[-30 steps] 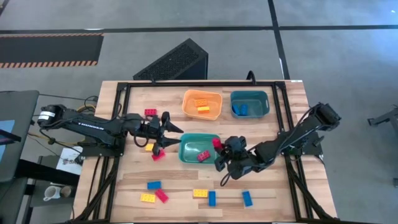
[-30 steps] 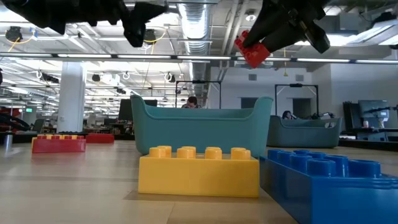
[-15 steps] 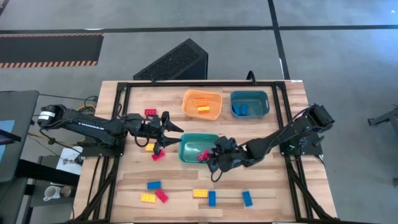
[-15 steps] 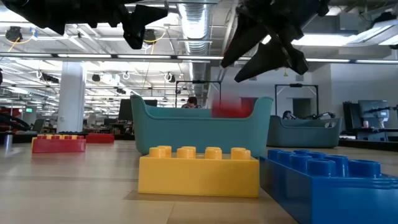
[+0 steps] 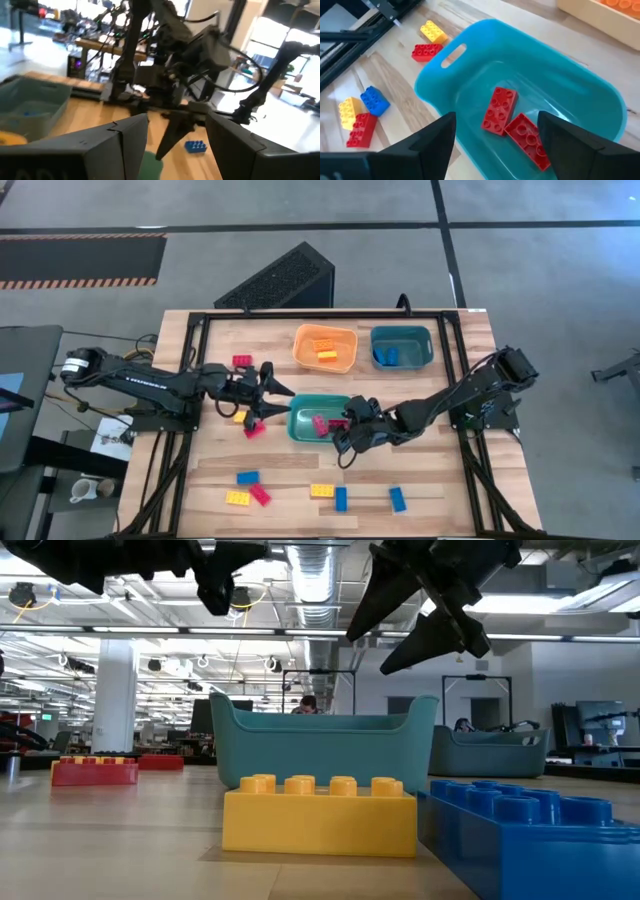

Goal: Sort & place blocks by color
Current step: Put the yellow game piece into the yellow bin

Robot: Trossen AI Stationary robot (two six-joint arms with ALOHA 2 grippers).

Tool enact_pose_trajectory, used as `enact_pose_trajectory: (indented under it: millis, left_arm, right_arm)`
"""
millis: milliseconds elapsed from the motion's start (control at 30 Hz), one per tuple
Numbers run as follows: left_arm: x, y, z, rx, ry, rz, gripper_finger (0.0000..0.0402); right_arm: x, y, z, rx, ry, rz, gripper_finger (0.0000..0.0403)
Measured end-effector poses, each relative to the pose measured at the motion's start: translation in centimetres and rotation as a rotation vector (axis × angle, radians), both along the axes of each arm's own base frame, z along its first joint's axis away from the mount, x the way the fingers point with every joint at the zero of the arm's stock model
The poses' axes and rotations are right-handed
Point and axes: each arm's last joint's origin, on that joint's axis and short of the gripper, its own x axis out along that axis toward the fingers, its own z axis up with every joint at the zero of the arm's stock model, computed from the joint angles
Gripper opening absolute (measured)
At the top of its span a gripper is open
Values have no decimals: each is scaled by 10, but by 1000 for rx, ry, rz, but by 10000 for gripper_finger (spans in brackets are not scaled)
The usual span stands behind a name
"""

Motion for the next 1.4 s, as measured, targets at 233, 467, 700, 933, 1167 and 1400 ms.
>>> enact_pose_trajectory:
  millis: [233,467,700,933,1167,1400]
  left_arm:
    - [0,0,-1,32,10,19,187]
    - [0,0,-1,13,11,10,187]
    - [0,-1,-1,13,10,-5,187]
    - [0,-1,-2,16,13,-17,187]
    - [0,-2,-2,41,9,-32,187]
    - [0,-2,-2,41,10,-33,187]
  right_arm:
    - [1,-4,0,-10,6,0,301]
    - [1,-4,0,-11,5,-1,301]
    - [2,-5,0,-37,0,-12,301]
    - [2,-5,1,-54,1,-4,302]
    - [3,-11,2,-97,-4,-39,302]
    - [7,-20,3,-111,-9,-53,302]
